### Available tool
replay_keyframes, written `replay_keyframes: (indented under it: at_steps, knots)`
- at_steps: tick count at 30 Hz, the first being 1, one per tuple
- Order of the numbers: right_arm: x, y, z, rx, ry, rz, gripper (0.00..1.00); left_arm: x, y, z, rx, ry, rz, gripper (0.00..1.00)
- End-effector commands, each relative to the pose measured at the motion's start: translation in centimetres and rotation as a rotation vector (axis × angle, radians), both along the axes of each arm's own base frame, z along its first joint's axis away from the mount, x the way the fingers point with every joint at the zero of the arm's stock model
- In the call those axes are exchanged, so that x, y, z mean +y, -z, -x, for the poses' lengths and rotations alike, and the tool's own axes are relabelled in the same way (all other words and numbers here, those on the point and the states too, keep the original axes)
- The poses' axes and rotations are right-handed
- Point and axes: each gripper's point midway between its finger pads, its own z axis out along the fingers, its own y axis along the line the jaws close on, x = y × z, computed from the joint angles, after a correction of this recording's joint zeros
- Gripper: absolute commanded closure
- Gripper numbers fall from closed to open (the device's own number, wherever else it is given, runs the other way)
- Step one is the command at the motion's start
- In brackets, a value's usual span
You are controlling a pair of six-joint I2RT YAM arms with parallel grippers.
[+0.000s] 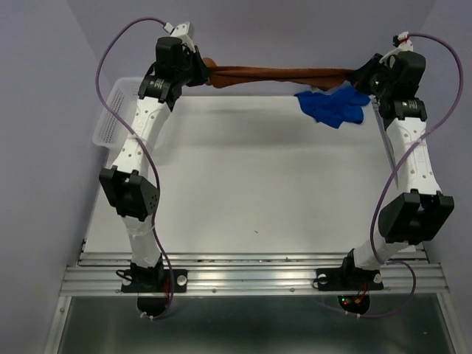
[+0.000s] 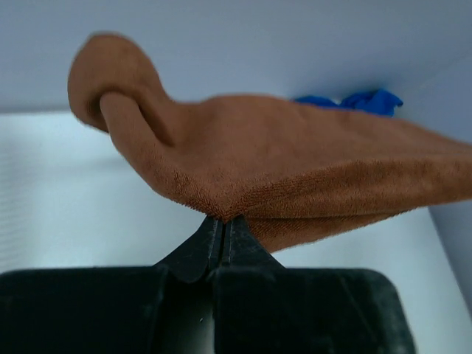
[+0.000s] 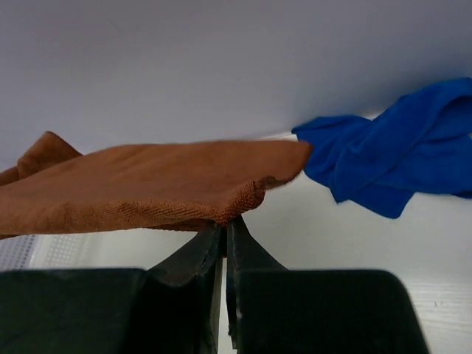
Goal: Roll the towels
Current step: Flatten the towel
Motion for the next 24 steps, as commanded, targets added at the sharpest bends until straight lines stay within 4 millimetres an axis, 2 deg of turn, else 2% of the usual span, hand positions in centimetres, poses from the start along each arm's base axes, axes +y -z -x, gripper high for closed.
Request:
replay_keyframes:
  at_steps: [1,2,3,4,5,6,7,8,9,10,12,13,15,16,17,18,21,23,24]
  knots:
    - [-4.9,4.8,2.5,0.102,0.203,0.062,0.99,3.5,-1.5,4.3,-0.068,-0.009,-0.072,1.0]
    - [-4.9,7.0,3.2,0.157,0.213,0.051,0.99,3.7,0.2,5.0,-0.021,-0.011,-0.085,1.0]
    - [-5.6,8.6,4.6,0.204,0.249,0.043,0.99,3.8,5.1,6.2,0.104,-0.008,-0.107,1.0]
    - [-6.2,10.9,5.7,0.261,0.281,0.026,0.99,4.1,6.2,7.6,0.135,-0.013,-0.121,1.0]
    - [-6.3,15.4,7.3,0.369,0.298,0.027,0.99,3.6,8.1,8.8,0.181,-0.004,-0.138,1.0]
    - [-7.9,17.8,8.9,0.447,0.385,0.047,0.98,4.2,12.3,10.8,0.301,-0.033,-0.173,0.79]
    - [-8.9,19.8,9.9,0.511,0.441,0.052,0.97,4.0,14.3,12.1,0.362,-0.027,-0.184,0.65]
    - [-9.8,21.3,10.8,0.569,0.488,0.052,0.96,3.6,16.0,13.5,0.422,-0.015,-0.19,0.56]
    - [-10.5,22.6,12.0,0.641,0.517,0.059,0.94,3.5,18.1,15.0,0.489,-0.004,-0.198,0.32]
    - [-11.1,24.0,12.5,0.698,0.538,0.068,0.83,3.9,18.7,15.7,0.519,-0.027,-0.205,0.02]
    - [-12.6,24.8,14.1,0.773,0.636,0.12,0.55,5.0,19.3,17.1,0.576,-0.084,-0.25,0.01]
    - [-13.1,25.0,14.1,0.788,0.654,0.135,0.26,5.8,19.0,17.3,0.574,-0.135,-0.261,0.01]
    - [-13.1,24.6,13.9,0.789,0.658,0.133,0.11,6.6,19.0,18.0,0.591,-0.172,-0.275,0.01]
    - [-13.0,23.7,13.1,0.763,0.635,0.127,0.0,6.7,19.0,18.2,0.591,-0.178,-0.274,0.01]
    - [-12.6,23.3,12.5,0.747,0.603,0.117,0.0,6.8,18.6,18.5,0.586,-0.192,-0.255,0.01]
    - [-11.3,23.0,11.7,0.723,0.528,0.078,0.0,6.9,19.1,18.8,0.591,-0.198,-0.254,0.01]
    - [-9.3,20.8,9.2,0.605,0.391,0.025,0.0,7.0,19.7,18.9,0.602,-0.226,-0.236,0.01]
    - [-8.5,20.7,8.7,0.575,0.34,0.042,0.0,6.7,20.5,18.4,0.62,-0.232,-0.222,0.01]
    - [-7.5,20.4,8.1,0.548,0.287,0.031,0.0,5.9,20.7,18.1,0.619,-0.217,-0.195,0.01]
